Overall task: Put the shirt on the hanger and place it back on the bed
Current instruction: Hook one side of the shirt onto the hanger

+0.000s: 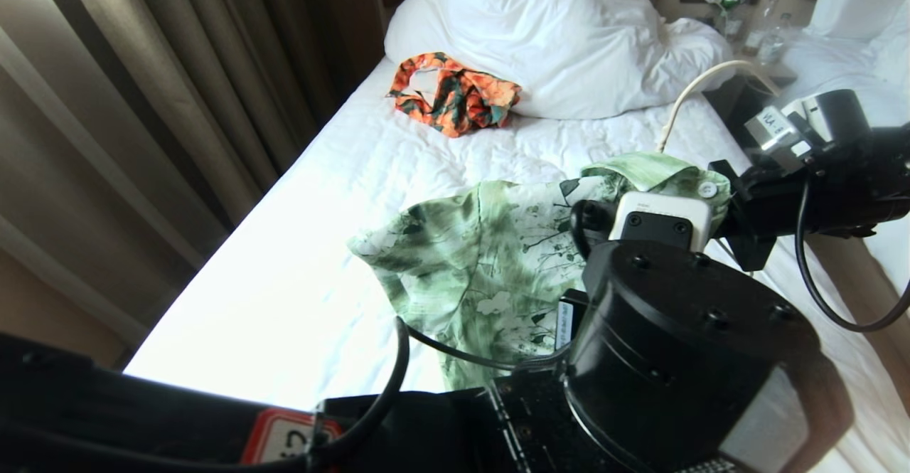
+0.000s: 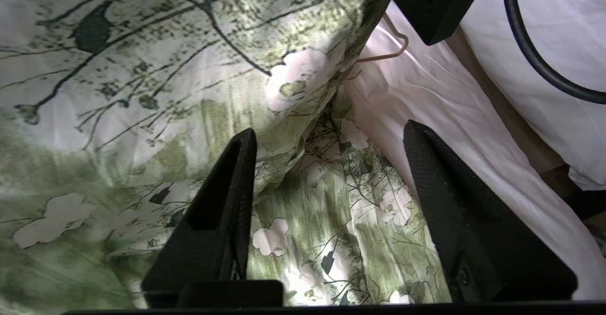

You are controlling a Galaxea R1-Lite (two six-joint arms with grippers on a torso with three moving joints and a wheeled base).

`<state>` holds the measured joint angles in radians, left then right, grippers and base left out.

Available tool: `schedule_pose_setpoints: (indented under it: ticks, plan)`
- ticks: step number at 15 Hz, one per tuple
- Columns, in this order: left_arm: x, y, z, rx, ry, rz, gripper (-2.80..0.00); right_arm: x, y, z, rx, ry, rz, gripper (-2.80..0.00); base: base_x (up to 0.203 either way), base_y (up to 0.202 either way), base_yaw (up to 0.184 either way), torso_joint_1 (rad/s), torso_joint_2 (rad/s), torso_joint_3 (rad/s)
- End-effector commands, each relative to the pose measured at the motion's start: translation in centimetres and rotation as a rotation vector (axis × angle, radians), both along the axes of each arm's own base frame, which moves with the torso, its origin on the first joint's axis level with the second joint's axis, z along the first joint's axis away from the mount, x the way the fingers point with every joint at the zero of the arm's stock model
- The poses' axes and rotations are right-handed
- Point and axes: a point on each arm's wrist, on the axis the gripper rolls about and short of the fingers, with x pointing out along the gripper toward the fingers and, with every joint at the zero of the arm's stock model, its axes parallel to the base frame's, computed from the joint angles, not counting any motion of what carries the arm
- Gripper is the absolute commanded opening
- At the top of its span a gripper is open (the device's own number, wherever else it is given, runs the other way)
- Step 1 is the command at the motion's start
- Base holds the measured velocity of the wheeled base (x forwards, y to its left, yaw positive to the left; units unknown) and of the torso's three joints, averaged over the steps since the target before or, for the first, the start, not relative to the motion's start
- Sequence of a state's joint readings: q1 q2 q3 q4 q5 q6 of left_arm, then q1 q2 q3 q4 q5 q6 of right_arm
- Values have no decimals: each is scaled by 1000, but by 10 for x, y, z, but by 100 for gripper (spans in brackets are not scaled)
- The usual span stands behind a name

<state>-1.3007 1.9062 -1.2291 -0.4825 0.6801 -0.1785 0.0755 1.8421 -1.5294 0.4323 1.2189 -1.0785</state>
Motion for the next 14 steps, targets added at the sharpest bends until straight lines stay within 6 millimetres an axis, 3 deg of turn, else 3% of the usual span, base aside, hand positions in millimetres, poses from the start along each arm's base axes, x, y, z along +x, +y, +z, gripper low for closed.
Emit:
schedule_pose_setpoints:
  ticks: [1, 7, 11, 12, 14]
  plan:
    - [-5, 32, 22, -44, -14, 17, -280, -2, 8, -2, 4, 11, 29, -280, 0, 0, 0, 0, 0, 0]
    - [-27, 139, 75, -118, -103, 101, -280, -22, 63, 10, -13, 8, 166, -280, 0, 0, 0, 0, 0, 0]
    - [-35, 198, 101, -136, -164, 162, -280, -27, 84, 17, -29, 15, 183, -280, 0, 0, 0, 0, 0, 0]
    - [-40, 211, 104, -120, -186, 163, 0, -29, 90, 19, -29, 14, 196, -280, 0, 0, 0, 0, 0, 0]
    - [-48, 230, 100, -63, -207, 135, 0, -31, 95, 21, -40, 13, 193, -280, 0, 0, 0, 0, 0, 0]
